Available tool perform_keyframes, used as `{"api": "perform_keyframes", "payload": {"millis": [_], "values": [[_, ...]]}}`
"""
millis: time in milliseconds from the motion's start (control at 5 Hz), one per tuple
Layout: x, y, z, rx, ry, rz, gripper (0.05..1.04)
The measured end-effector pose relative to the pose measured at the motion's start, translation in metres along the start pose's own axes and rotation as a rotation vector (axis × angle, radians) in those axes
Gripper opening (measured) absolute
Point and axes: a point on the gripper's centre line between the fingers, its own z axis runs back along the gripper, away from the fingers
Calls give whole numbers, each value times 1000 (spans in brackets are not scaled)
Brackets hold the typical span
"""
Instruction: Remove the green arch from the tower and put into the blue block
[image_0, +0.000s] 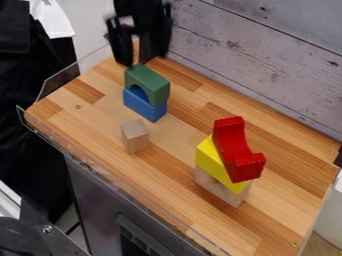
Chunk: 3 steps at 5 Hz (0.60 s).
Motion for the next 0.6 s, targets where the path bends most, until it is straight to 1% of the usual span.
{"api": "perform_keyframes", "payload": {"millis": [200, 400, 600], "values": [[-46, 15, 47, 106, -103, -183, 999], [-91, 23, 62, 46, -131, -352, 999], [-131, 19, 52, 39, -112, -429, 999]]}}
